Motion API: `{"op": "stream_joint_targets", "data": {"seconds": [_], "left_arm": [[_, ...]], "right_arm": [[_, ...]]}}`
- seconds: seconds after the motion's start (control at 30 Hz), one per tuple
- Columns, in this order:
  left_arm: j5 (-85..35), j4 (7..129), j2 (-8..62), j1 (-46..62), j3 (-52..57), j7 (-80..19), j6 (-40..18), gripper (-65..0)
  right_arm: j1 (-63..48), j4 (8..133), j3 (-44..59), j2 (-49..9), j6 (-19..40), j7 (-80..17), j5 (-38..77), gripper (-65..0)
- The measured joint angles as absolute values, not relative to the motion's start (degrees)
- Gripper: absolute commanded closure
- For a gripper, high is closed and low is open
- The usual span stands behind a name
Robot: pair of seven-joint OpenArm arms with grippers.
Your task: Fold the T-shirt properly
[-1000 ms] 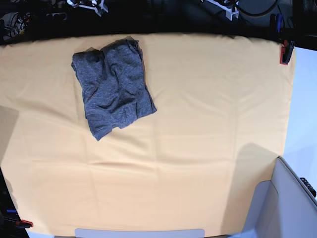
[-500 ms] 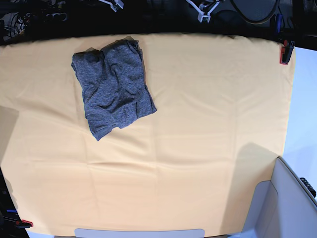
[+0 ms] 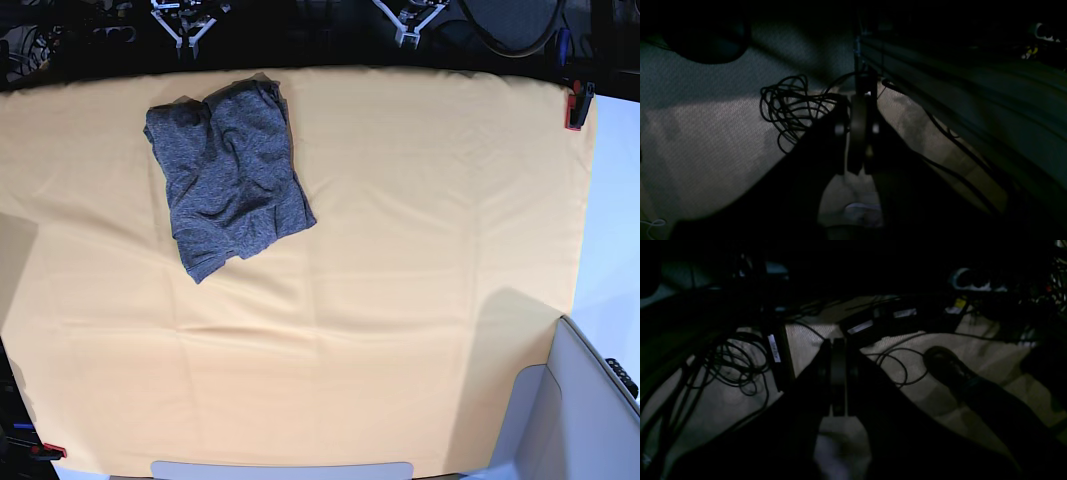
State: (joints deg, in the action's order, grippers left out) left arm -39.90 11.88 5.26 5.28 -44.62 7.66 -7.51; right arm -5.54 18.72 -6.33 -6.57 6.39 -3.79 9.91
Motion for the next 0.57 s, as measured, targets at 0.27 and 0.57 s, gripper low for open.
{"op": "stream_joint_targets", "data": {"seconds": [0.27,0.57], "left_arm": [[-39.88,12.03,5.04,5.23,-44.64,7.79,-7.7,0.0],[-39.9,11.88,3.7,5.23,-44.64,7.75,-7.49,0.0]], "right_arm": [[-5.72,18.72,-6.22,-4.62,6.57,-3.77,10.13,0.0],[-5.89,18.72,-6.57,-1.13,6.15,-3.81,10.11,0.0]]}}
